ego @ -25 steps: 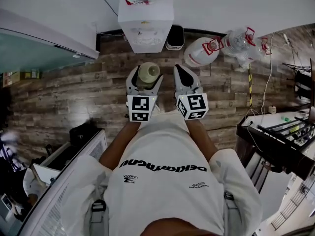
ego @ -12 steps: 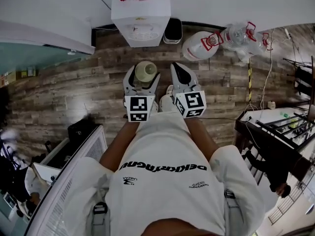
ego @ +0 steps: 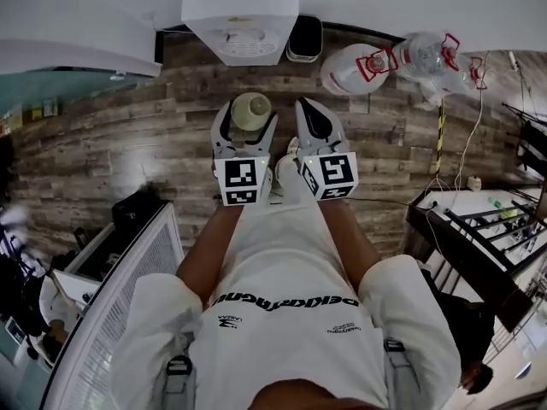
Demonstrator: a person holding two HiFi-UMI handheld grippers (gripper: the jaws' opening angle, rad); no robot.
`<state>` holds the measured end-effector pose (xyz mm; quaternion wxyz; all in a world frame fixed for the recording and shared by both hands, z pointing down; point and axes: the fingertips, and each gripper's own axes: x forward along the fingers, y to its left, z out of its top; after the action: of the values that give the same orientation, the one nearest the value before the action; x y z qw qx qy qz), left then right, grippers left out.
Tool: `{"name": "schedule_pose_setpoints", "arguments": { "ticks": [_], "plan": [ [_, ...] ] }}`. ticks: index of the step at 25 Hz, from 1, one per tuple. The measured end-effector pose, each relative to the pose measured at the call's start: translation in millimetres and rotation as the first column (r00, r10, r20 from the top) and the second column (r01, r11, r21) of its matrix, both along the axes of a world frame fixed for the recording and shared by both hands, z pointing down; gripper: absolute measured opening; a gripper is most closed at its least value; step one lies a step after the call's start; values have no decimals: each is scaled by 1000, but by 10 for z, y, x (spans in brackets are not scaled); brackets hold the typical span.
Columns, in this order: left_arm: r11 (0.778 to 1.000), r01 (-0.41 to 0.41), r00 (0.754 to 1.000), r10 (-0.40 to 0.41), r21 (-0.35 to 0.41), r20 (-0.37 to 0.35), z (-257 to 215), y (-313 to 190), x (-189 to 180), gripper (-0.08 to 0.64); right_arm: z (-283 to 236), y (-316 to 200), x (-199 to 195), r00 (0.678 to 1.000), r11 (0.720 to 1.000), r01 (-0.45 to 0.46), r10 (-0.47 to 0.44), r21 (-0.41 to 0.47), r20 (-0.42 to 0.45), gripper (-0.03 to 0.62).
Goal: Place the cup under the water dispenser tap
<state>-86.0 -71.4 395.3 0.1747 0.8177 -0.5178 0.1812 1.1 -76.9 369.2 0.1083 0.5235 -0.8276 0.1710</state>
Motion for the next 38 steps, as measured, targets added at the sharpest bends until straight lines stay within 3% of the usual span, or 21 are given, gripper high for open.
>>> {"name": "schedule_pose_setpoints", "arguments": {
  "ticks": [21, 38],
  "plan": [
    [997, 75, 997, -75, 4, 13, 1065, -438, 328, 371, 1167, -228, 200, 999, 999, 38, -39, -24, -22, -2],
    [992, 123, 991, -123, 6, 45, 2137, -935, 298, 371, 2140, -295, 304, 1000, 998, 16, -17, -62, -7, -2]
  ]
}}
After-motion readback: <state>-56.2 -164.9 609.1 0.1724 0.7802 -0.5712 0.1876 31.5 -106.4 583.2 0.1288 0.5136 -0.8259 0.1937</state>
